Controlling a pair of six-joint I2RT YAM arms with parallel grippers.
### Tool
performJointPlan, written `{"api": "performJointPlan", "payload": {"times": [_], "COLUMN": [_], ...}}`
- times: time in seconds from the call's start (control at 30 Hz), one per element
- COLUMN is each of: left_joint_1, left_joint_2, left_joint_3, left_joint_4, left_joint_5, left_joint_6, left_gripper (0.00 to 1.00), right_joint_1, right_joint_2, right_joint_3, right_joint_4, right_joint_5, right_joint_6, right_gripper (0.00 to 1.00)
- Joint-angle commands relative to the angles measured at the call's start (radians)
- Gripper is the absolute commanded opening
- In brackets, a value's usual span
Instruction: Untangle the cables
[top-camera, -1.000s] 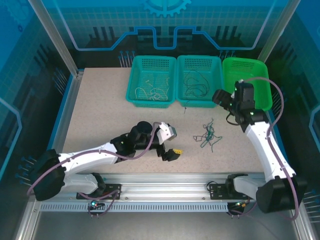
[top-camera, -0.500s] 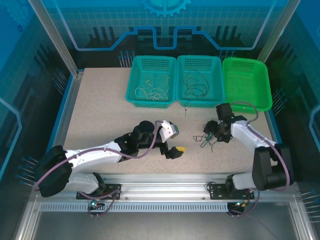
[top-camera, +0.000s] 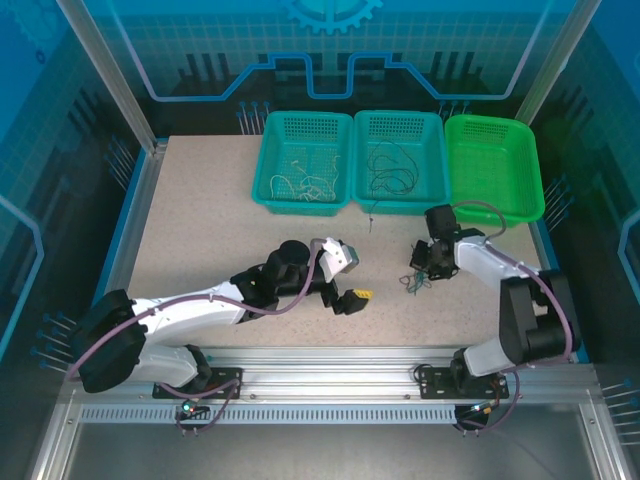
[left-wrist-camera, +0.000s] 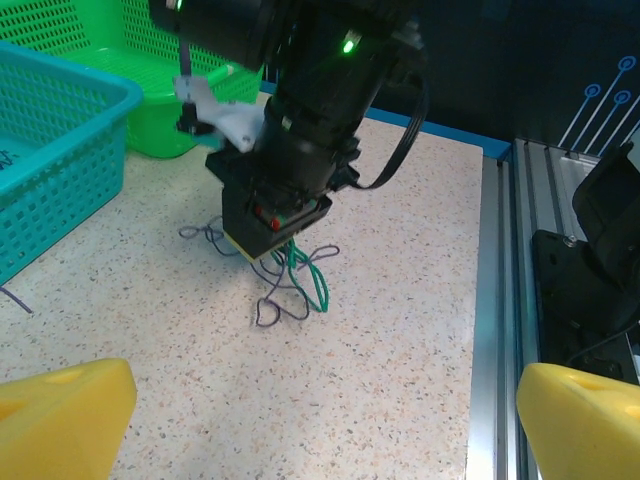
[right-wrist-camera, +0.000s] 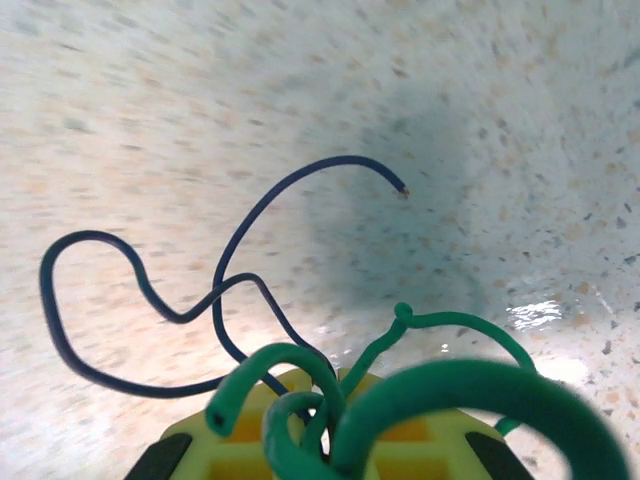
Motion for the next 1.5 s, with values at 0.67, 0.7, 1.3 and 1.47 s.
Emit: {"api": "performJointPlan", "payload": {"times": [0.67,0.7,1.3,1.47], "left_joint_1": [0.029,0.029,0.031,0.034], "left_joint_2": [0.118,0.117,0.053,-0.016], "left_joint_3": [0.056,0.055,0.033,-0.005], "left_joint_4": [0.074,0.082,0.069,0.081], "left_joint_5": [-0.098,-0.101,-0.078,-0.109], "left_joint_6": [0.208,0.206,0.16,0.128], "left_gripper": [0.88,0.84,0.0,0.0], "right_joint_1": [0.281,0.284,0.291,0.131], "right_joint_2": [-0.28,-0.28,-0.266,-0.29], "right_joint_3": [0.191,0.191,0.129,0.036], "right_joint_4": [0.035,0.034,-0.023,-0.062], "right_joint_5": [-0.411,-0.41,-0.12,0.007], "right_joint_6": [-0.153,-0.153,-0.113,-0.065], "right_gripper": [0.0,0.0,0.18,0.27]}}
